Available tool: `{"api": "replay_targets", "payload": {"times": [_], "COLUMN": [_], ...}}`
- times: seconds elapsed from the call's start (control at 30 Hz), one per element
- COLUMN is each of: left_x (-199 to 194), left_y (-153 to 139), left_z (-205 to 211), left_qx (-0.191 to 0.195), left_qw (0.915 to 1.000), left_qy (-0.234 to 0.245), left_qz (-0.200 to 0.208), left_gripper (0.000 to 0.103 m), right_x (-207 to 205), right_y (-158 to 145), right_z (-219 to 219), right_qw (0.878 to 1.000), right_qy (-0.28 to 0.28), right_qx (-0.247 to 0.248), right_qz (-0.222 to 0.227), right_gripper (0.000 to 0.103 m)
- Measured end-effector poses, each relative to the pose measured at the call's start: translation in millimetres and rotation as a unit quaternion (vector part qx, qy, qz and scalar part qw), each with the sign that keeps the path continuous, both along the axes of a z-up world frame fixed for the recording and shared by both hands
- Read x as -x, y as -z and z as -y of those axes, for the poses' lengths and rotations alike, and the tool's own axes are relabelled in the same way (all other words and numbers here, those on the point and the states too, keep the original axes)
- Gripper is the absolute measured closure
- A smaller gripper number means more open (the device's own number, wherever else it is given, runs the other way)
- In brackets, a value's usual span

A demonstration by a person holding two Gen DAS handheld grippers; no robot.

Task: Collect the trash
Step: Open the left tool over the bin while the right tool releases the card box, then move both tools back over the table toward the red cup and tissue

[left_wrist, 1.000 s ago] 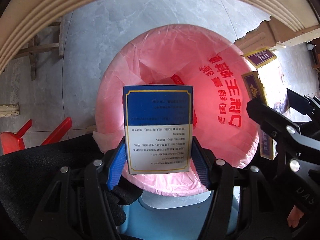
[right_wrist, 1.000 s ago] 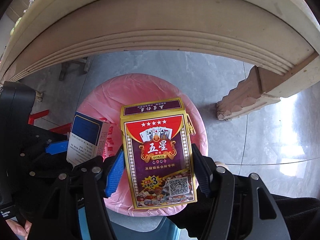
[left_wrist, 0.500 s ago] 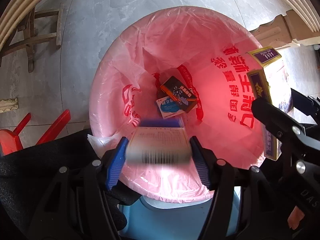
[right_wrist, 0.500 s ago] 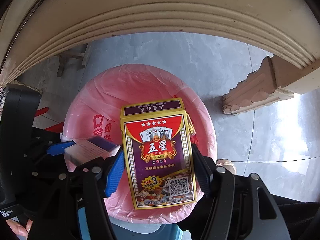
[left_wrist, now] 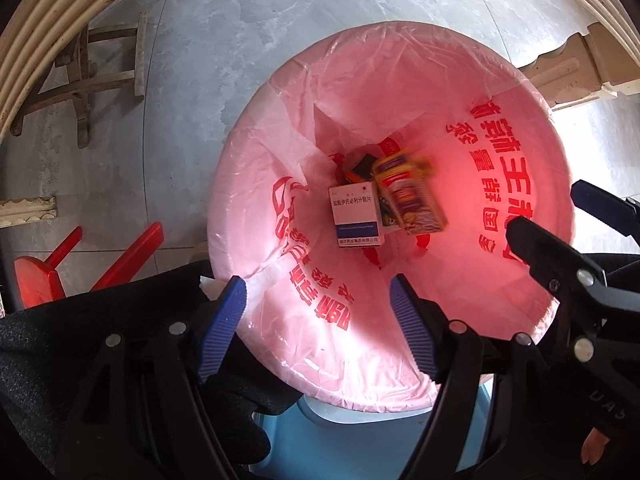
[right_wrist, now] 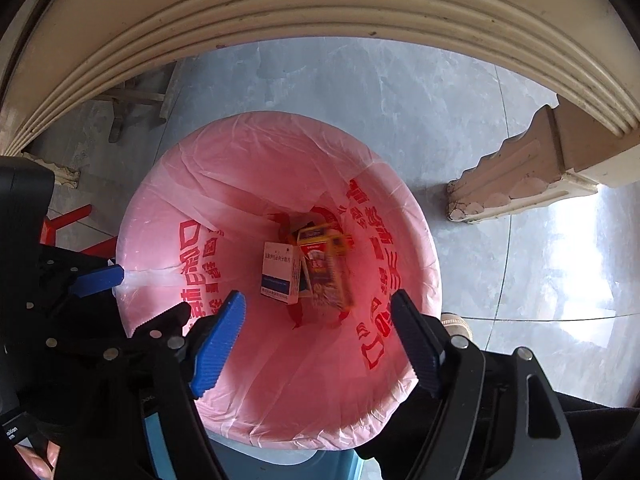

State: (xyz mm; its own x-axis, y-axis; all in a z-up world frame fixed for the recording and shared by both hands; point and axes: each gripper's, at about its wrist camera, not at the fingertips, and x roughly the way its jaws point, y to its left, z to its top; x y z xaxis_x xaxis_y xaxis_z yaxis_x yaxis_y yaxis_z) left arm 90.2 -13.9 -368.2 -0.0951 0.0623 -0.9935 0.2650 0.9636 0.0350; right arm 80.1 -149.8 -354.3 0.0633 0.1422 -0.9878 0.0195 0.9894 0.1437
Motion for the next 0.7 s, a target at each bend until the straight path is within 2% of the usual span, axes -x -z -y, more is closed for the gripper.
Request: {"api": "replay_targets", "payload": {"times": [0.47,0.7], "left_x": [1.4,9.5], "left_y": [-8.6,-40.0], "left_z": [0.2,-6.3], "left_qx": [0.0,-0.004], "left_qw": [0.9999,0.9984], "left_qy": [0.004,-0.001], "left_qz": [0.014,0.057], "left_gripper": [0.03,0.03], "right_x": [1.5,12.1], "right_y": [-0.7,-31.0], "right_z": [3.6,3.2], "right_qw": [1.0,0.999], "right_qy": [0.01,0.018], "right_qx": [-0.015,-0.015], "right_qz": [-0.002,0.028], "right_gripper": [0.029,0.027]}}
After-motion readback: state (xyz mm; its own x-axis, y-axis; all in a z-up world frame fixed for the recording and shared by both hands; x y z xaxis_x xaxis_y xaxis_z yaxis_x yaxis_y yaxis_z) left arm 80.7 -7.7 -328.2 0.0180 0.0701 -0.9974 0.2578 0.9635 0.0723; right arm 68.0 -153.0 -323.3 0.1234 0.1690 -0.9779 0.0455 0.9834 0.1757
